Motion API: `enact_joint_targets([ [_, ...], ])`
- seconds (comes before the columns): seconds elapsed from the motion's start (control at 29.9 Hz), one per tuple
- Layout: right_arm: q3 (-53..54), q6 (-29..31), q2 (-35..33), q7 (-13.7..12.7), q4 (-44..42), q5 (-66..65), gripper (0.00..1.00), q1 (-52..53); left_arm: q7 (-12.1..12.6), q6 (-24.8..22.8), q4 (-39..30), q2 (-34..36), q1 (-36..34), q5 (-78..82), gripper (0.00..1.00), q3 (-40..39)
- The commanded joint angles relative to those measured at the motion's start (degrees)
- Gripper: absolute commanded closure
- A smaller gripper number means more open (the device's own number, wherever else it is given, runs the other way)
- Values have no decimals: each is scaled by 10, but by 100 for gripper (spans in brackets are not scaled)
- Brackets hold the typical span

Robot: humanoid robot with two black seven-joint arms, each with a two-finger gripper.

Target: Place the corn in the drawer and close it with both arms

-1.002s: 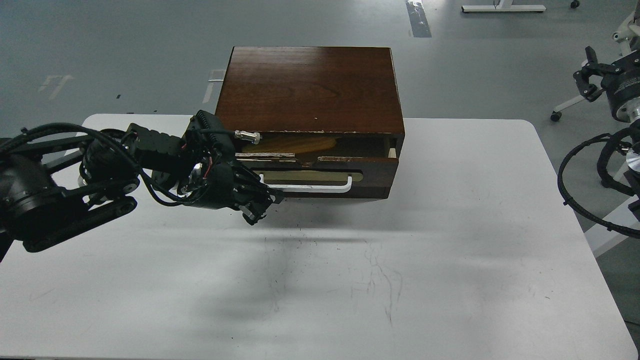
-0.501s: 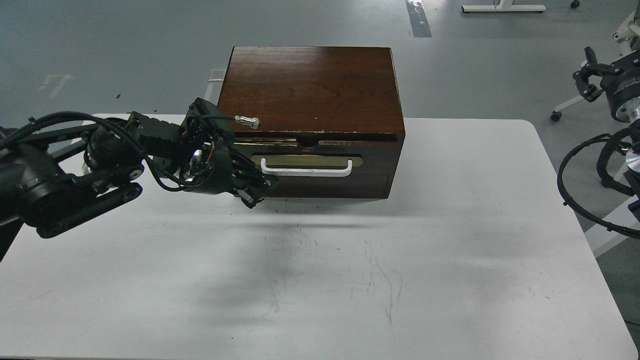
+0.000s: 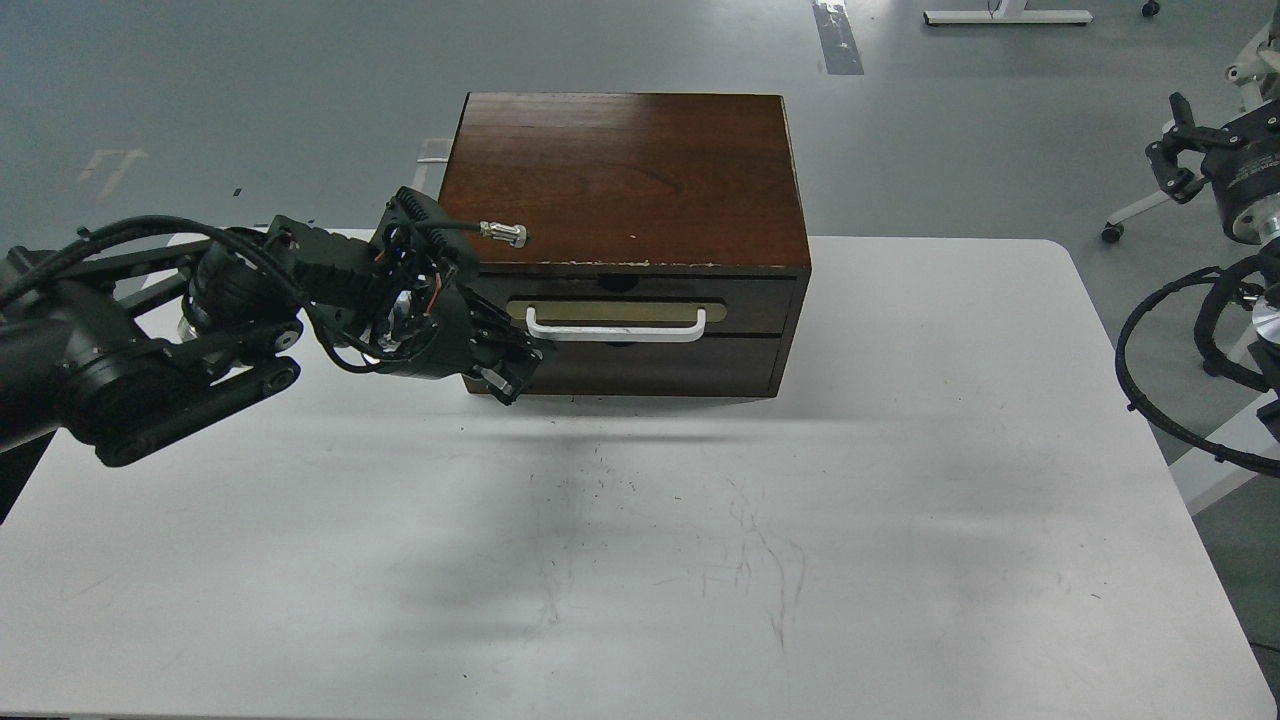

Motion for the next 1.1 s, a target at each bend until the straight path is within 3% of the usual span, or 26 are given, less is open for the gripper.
enact_joint_targets([
  [0.0,0,0,0,0,0,0,0,0,-2,0,-12,-2,-9,-35,100,1],
  [0.3,-3,1,0,-1,1,0,0,0,-13,0,-64,3,-13,-43,100,-1],
  [0.47,-3,1,-7,-4,0,0,0,0,-81,0,-78,43,-26,-81,100,-20],
  [0.67,-3,1,-15,-4,2,0,0,0,-90,0,-65,100,-16,-309,100,-97],
  [0.8,-3,0,-14,3,4,0,0,1,-93,0,-19,127,-12,-527,100,-108],
  [1.0,-3,0,-8,4,7,0,0,3,-93,0,136,95,-11,-839,100,-128],
  [1.07,-2,0,-7,4,7,0,0,4,-93,0,182,83,-11,-915,79,-128],
])
